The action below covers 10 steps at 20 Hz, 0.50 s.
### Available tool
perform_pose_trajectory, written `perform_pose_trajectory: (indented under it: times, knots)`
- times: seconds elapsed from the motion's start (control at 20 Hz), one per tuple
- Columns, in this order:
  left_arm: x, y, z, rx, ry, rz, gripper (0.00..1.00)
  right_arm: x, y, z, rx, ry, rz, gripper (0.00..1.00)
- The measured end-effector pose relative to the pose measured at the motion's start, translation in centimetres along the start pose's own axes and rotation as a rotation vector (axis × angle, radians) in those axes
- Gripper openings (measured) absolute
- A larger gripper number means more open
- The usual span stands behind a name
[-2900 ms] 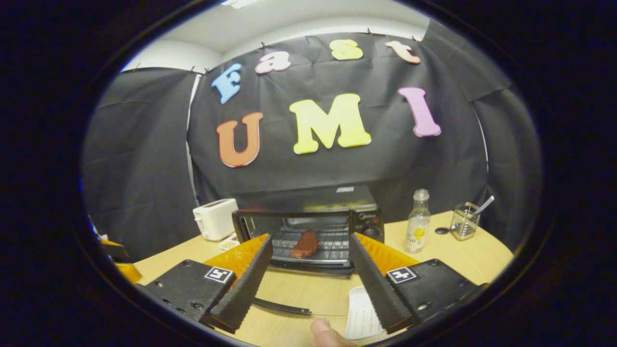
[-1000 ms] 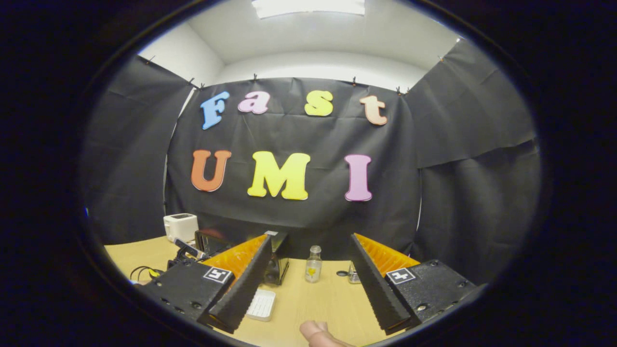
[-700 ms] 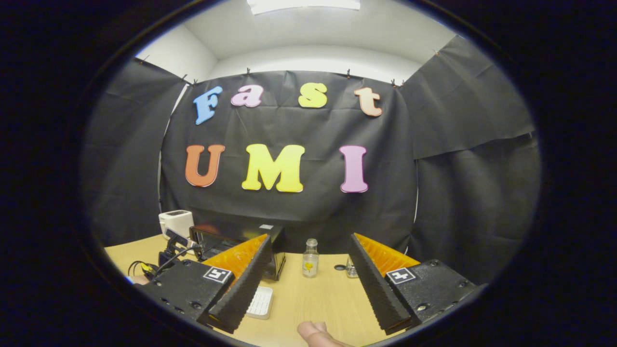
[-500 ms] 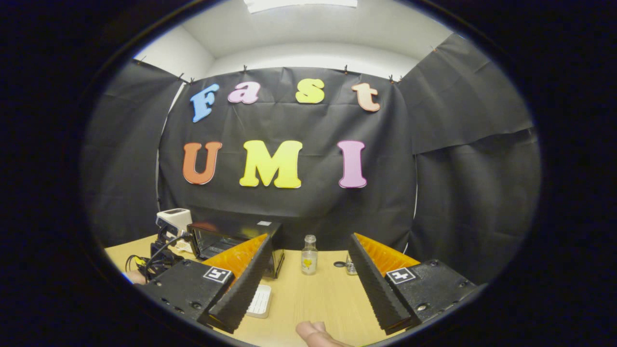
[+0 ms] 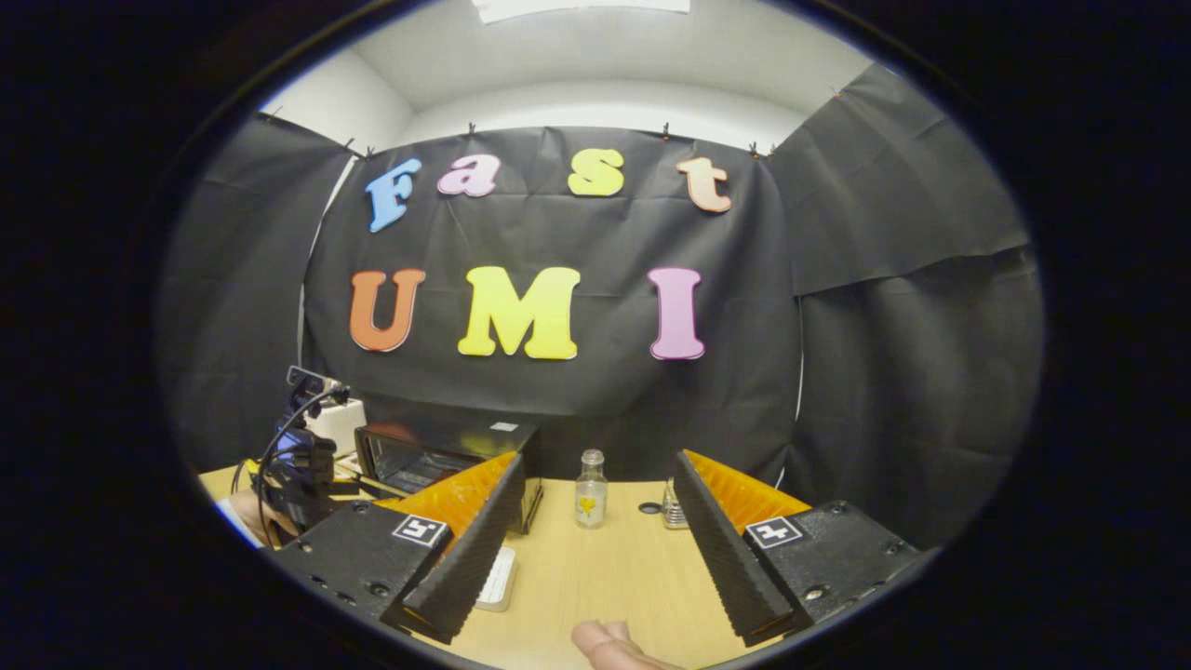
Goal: Open the electric oven with the left hand, put the food in, and close the electric oven.
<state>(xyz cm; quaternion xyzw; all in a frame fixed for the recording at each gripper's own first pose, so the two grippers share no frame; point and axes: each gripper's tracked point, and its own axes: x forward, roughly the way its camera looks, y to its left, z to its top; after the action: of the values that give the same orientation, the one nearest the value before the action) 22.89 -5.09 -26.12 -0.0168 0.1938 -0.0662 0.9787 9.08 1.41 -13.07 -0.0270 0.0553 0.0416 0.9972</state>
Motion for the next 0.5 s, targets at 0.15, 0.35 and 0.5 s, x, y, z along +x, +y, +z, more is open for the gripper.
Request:
perform_pose_trajectory:
  times: [0.15, 0.35, 0.5]
  knots:
    - [0.7, 0.4, 1.8, 0.016, -0.006, 0.002, 0.98, -0.4, -0.7, -0.2, 0.008, 0.008, -0.016, 1.0]
    - [2.0, 0.7, 3.7, 0.041, -0.025, 0.01, 0.98, -1.3, -1.5, -0.2, -0.023, 0.009, -0.052, 1.0]
    - [3.3, 1.5, 4.5, 0.043, -0.044, 0.033, 0.98, -2.0, -1.0, 0.0, 0.001, 0.01, -0.047, 1.0]
